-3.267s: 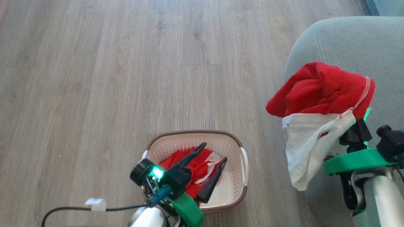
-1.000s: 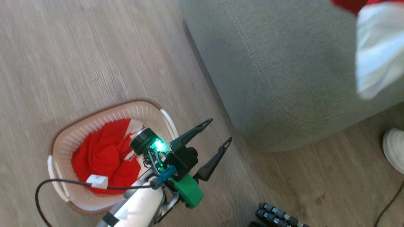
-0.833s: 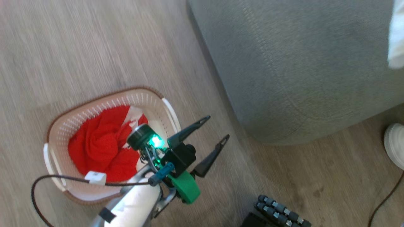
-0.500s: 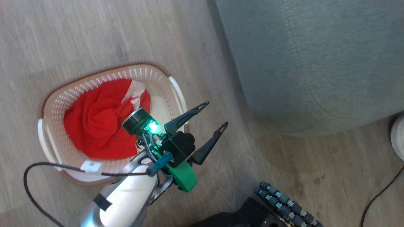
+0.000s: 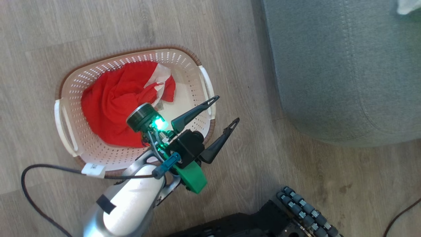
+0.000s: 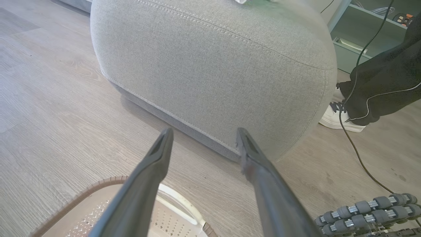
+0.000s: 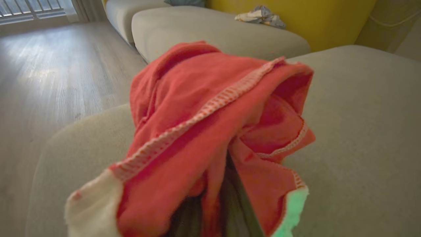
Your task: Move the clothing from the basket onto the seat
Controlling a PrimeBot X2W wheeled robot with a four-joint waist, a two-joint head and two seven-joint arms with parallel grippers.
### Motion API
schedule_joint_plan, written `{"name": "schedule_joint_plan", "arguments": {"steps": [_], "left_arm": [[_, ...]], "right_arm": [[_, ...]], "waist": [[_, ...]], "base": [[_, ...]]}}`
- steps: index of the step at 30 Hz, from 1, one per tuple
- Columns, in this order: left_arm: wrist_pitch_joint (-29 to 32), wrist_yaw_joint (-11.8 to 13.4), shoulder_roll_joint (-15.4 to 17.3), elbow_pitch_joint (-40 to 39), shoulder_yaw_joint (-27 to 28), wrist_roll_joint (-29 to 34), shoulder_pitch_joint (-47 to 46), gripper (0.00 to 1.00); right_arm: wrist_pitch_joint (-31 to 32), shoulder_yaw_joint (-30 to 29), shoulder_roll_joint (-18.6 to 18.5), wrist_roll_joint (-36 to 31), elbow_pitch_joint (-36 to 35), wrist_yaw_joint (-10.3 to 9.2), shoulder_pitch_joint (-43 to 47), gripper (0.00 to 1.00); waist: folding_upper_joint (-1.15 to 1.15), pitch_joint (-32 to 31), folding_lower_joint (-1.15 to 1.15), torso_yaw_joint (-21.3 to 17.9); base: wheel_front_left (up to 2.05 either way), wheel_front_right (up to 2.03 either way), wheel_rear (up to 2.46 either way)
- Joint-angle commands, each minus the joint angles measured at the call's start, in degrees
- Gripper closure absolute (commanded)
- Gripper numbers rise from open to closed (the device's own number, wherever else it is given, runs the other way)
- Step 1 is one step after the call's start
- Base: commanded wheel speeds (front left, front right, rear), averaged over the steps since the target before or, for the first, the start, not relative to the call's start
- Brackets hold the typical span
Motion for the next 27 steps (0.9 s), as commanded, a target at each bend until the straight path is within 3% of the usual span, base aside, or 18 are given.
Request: {"name": "schedule_joint_plan", "arguments": {"steps": [1, 5, 12, 13, 14, 15, 27], "left_arm": [[-0.31, -0.02, -0.27, -1.94, 1.60, 0.40, 0.08, 0.00], [-0.31, -0.02, -0.58, -1.86, 1.99, 0.54, -0.04, 0.00], [-0.31, -0.03, -1.07, -1.67, 1.88, 0.62, -0.02, 0.00], [-0.31, -0.04, -1.18, -1.66, 1.86, 0.58, -0.04, 0.00], [-0.31, -0.04, -1.33, -1.65, 1.87, 0.50, -0.03, 0.00], [-0.31, -0.04, -1.47, -1.63, 1.86, 0.45, 0.00, 0.00], [-0.31, -0.05, -4.12, -1.07, 3.11, -1.03, 2.58, 0.00]], "right_arm": [[0.86, 0.50, -2.48, 0.20, -0.10, -0.01, -0.64, 1.00], [3.05, 2.80, -2.68, 0.19, 5.66, -0.01, -2.27, 1.00], [1.79, 5.74, -2.98, 1.25, 9.41, -0.01, -2.99, 1.00], [1.41, 5.87, -3.36, 1.22, 9.90, -0.01, -3.03, 0.89], [0.90, 5.95, -3.74, 1.08, 10.31, -0.01, -3.11, 0.56], [0.57, 6.04, -3.87, 1.03, 10.71, -0.01, -3.19, 0.00], [-1.80, 10.52, -5.26, -1.64, 11.69, -0.01, 1.60, 0.00]], "waist": [[0.00, 0.17, 0.00, 0.24], [0.00, 0.38, 0.00, 0.72], [0.00, -0.78, 0.00, 0.79], [0.00, -1.11, 0.00, 0.80], [0.00, -1.43, 0.00, 0.80], [0.00, -1.80, 0.00, 0.80], [0.00, -12.31, 0.00, 0.93]], "base": [[0.00, 0.00, 0.00], [0.00, 0.00, 0.00], [0.00, 0.00, 0.00], [0.00, 0.00, 0.00], [0.00, 0.00, 0.00], [0.00, 0.00, 0.00], [0.00, 0.00, 0.00]]}}
